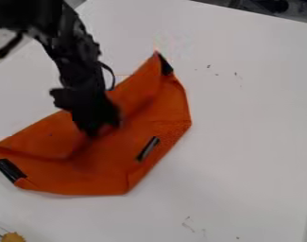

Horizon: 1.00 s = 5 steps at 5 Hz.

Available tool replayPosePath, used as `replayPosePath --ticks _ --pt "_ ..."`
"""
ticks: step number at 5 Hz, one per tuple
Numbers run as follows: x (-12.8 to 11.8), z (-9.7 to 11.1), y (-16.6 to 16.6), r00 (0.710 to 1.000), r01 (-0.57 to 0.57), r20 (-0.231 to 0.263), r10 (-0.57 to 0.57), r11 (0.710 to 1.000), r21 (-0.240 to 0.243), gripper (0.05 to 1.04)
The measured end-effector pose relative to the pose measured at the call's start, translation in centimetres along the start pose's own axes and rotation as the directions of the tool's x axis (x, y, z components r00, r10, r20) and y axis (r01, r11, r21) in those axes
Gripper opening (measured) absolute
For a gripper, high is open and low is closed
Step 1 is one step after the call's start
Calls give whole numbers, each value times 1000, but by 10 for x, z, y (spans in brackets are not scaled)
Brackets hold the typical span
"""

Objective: Fold the cloth from top left to bottom right

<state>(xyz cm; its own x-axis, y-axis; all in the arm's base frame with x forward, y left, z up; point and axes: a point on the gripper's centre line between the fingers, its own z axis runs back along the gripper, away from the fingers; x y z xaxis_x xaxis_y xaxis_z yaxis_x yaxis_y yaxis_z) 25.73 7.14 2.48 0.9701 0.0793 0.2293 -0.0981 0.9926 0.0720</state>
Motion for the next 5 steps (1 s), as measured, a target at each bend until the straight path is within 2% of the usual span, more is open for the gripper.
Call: replayPosePath --ticks 1,2,4,5 --pt "-6 -4 -12 1000 -6 11 6 1000 -22 120" --pt "-9 -3 -20 1000 13 -3 -13 1000 -17 308" --pt "-10 30 -38 1000 27 -7 -27 999 31 892" --pt "-10 37 -42 1000 23 -14 -23 999 42 1005"
